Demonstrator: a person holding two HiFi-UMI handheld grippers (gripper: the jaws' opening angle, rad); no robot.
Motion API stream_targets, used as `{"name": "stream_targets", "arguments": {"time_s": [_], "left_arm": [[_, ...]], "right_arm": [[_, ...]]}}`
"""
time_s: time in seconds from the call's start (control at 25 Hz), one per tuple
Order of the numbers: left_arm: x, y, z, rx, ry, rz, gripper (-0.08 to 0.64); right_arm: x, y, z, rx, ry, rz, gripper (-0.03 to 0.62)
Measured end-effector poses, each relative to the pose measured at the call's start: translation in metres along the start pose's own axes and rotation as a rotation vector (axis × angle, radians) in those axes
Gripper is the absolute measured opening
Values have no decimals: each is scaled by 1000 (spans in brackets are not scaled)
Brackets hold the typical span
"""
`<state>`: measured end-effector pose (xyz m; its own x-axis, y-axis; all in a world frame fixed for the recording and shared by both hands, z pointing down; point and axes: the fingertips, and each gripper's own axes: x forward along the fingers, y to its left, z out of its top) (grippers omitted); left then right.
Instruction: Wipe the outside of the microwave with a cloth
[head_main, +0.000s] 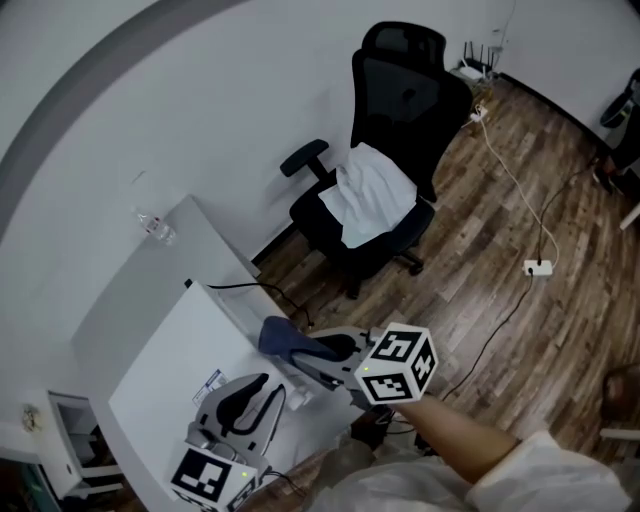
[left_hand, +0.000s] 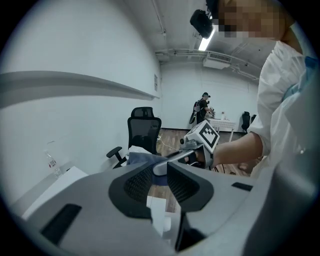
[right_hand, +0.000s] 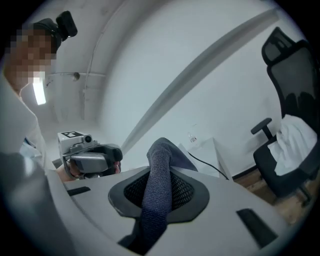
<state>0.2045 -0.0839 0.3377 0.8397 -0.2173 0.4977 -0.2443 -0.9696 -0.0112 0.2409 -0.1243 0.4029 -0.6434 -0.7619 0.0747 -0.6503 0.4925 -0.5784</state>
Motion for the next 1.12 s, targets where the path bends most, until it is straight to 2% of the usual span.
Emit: {"name": "stream_targets", "arguments": {"time_s": [0.12, 0.2, 0.44, 0.68, 0.8, 0.88, 1.12], "left_arm": [[6, 22, 10, 3, 18, -14, 89], [8, 31, 12, -5, 23, -11, 89], [5, 42, 8, -38, 29, 22, 89], [3, 55, 2, -71, 67, 58, 89], [6, 85, 1, -83, 105, 70, 89], [9, 104, 3, -75, 121, 74, 89], [6, 119, 14, -77, 100, 64, 89]], "right_arm": [[25, -14, 1, 146, -32, -19, 74], [31, -13, -3, 206, -58, -12, 74], [66, -38, 22, 198, -48, -9, 74], [102, -55, 21, 297, 85, -82, 74], [130, -68, 20, 355, 147, -128, 74], [144, -76, 25, 388, 148, -153, 74], [152, -75, 37, 335, 153, -129, 74]]}}
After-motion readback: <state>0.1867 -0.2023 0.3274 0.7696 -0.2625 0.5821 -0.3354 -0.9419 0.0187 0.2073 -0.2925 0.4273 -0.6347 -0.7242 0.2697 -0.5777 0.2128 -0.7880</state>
